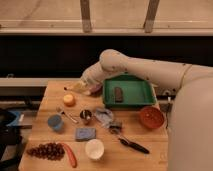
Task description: Place banana in paper cup
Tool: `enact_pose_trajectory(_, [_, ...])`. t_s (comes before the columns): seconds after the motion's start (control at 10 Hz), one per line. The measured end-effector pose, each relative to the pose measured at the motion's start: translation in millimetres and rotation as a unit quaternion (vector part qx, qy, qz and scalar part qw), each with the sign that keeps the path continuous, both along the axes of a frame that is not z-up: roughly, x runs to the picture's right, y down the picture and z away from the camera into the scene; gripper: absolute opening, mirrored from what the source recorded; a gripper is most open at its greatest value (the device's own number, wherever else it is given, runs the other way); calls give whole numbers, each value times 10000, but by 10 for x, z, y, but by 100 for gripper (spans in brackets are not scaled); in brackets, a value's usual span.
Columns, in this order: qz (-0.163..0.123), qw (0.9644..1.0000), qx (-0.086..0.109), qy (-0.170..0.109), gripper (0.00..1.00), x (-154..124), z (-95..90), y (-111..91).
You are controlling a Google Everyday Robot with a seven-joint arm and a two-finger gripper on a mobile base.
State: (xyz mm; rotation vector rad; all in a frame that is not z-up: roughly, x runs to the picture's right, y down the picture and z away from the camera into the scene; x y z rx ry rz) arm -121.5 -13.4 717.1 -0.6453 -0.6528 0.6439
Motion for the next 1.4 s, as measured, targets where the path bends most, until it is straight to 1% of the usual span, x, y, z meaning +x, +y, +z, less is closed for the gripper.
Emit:
enact_pose_trajectory(0.1, [0, 10000, -64, 49, 0, 51, -76, 74])
enact_pose_trajectory(0.2, [1, 9998, -171, 125, 0, 149, -148, 175])
enact_pose_trajectory(0.3, [-10, 9991, -358, 209, 0, 257, -190, 295])
enact_pose_trajectory(0.4, [-4, 9981, -553, 278, 0, 328, -187, 407])
enact_pose_trajectory(0.5, [30, 9976, -617, 310, 0, 365, -186, 433])
enact_pose_trajectory(1.3, [28, 9976, -619, 306, 0, 358, -178, 430])
enact_pose_trajectory(1.4, [-20, 9977, -605, 315, 0, 356, -189, 443])
